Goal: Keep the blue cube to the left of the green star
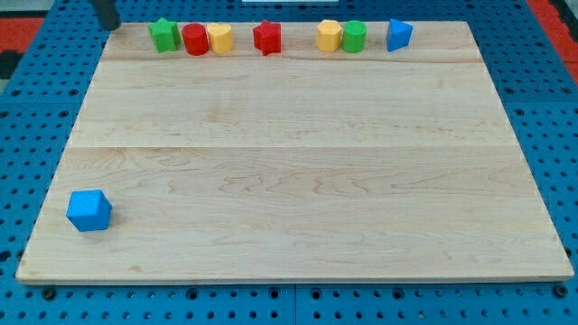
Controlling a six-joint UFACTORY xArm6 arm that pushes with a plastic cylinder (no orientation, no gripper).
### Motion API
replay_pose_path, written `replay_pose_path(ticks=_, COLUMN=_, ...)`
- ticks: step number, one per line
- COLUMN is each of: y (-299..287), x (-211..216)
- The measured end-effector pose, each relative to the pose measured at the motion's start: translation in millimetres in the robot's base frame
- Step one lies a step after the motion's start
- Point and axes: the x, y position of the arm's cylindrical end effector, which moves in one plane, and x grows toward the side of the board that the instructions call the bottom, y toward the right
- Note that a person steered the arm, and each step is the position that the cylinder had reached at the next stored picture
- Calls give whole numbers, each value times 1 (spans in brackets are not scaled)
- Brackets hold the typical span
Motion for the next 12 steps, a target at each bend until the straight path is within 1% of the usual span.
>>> replay_pose_path(ticks=1, y=42, x=6)
replay_pose_path(ticks=2, y=71, x=7)
replay_pose_path(ticks=3, y=70, x=7)
replay_pose_path(ticks=4, y=-26, x=11)
replay_pose_path(ticks=5, y=-9, x=71)
replay_pose_path(ticks=6, y=70, x=144)
replay_pose_path(ticks=7, y=133, x=223)
replay_pose_path(ticks=8, y=160, x=320)
replay_pose_path(ticks=9, y=104, x=374)
replay_pose_path(ticks=10, y=44, x=363)
replay_pose_path(ticks=11, y=-2, x=348)
replay_pose_path(ticks=12, y=26, x=375)
